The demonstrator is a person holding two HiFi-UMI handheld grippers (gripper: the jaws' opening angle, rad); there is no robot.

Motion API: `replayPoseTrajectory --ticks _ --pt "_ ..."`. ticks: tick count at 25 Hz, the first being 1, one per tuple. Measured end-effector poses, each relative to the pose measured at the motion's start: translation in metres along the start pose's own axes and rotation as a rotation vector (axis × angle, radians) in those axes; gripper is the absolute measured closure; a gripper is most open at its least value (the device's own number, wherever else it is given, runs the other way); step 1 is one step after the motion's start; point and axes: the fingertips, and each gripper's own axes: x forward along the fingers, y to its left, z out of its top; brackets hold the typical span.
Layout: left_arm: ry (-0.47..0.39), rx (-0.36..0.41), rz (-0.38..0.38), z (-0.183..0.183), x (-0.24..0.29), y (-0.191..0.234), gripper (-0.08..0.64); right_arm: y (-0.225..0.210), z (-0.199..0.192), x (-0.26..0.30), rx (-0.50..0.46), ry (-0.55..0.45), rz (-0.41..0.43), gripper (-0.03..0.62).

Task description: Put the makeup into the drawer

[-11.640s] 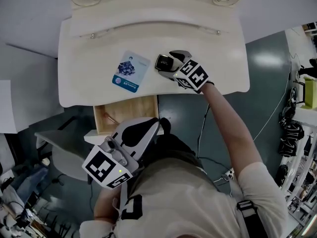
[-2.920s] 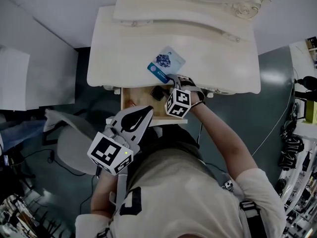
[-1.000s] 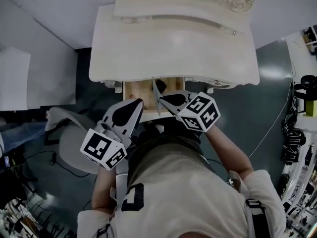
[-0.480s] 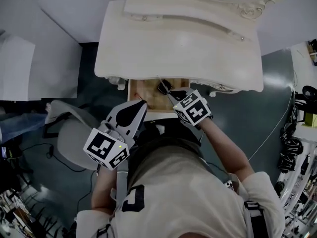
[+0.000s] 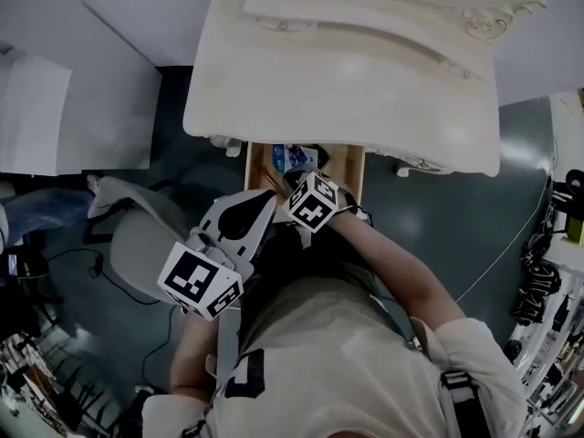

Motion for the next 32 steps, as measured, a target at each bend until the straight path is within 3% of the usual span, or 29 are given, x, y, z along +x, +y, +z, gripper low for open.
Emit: replayPoseTrajectory --ticks 9,12,16,19,26,32 --pt "0.019 -0.027 0.04 -0.012 -0.008 0.012 0.503 -0.004 0.011 0.024 -0.196 -0.017 -0.109 0.565" --pt "0.015 -0.024 0.034 -0.01 -0.006 0.011 0.503 -0.01 0.005 0.023 -0.189 -0.012 -0.126 0.563" --pt "0.013 -0.02 0.023 -0.008 -0.002 0.011 0.503 -0.019 -0.003 0.006 -0.103 -0.044 -0.121 0.561" --pt "0.011 -0.015 0.007 -0.007 0.0 0.01 0.503 -0.027 -0.008 -0.019 0.037 -0.097 -0.117 0.561" --pt "-0.01 -0.013 -0.028 -0.002 -0.001 0.008 0.503 -0.04 -0.007 -0.099 0.404 -0.33 -0.072 0.565" --pt "-0.017 -0.019 -0.082 0.004 -0.001 -0.002 0.503 -0.034 0.013 -0.159 0.542 -0.523 -0.021 0.565"
